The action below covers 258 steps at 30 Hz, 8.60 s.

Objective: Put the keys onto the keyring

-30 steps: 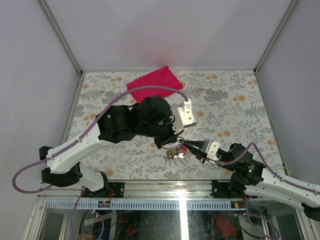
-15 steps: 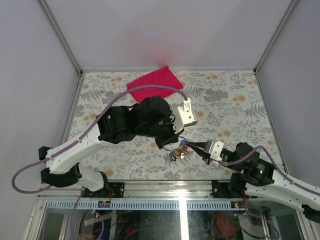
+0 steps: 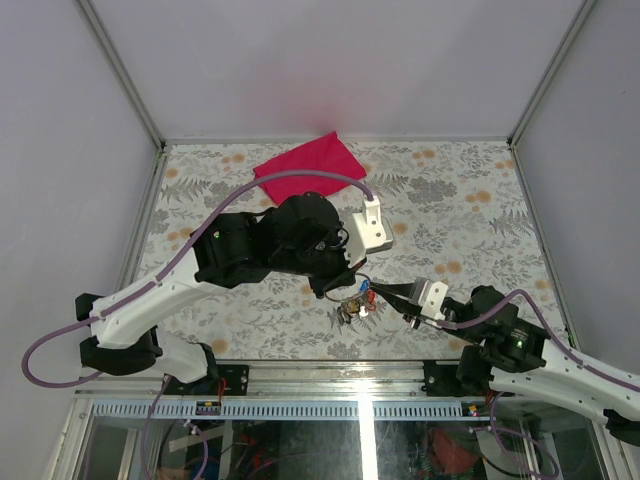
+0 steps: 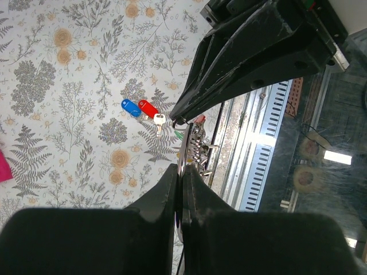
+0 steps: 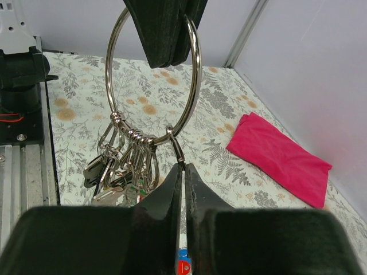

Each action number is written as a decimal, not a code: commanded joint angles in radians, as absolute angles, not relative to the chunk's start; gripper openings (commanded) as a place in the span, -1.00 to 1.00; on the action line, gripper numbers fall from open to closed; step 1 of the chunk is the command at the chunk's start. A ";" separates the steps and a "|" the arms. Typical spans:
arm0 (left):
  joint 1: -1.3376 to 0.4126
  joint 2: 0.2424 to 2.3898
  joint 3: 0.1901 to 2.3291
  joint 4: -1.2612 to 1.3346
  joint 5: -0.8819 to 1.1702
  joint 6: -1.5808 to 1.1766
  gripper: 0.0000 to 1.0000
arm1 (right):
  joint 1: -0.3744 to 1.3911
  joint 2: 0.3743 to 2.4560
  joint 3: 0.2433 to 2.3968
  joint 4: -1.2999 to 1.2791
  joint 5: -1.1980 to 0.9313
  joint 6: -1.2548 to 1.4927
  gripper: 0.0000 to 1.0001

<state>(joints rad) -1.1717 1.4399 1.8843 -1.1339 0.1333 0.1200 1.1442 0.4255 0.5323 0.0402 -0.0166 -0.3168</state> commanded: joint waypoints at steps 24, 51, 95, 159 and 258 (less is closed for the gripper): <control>-1.177 1.431 1.936 -1.129 0.134 0.112 -1.00 | 1.143 0.474 0.409 0.420 -0.018 -0.246 -0.47; -1.178 1.429 1.941 -1.134 0.134 0.110 -1.00 | 1.143 0.456 0.398 0.458 0.025 -0.266 -0.92; -1.177 1.107 1.489 -0.723 0.071 0.056 -0.28 | 1.144 0.686 1.029 -0.548 0.171 -0.089 -1.00; -1.204 0.890 0.784 0.130 0.033 0.146 0.36 | 1.045 1.332 1.695 -1.249 -0.093 0.420 -1.00; -1.276 0.878 0.756 0.324 -0.156 0.089 -1.00 | 1.043 0.929 1.336 -0.620 0.029 0.396 -0.36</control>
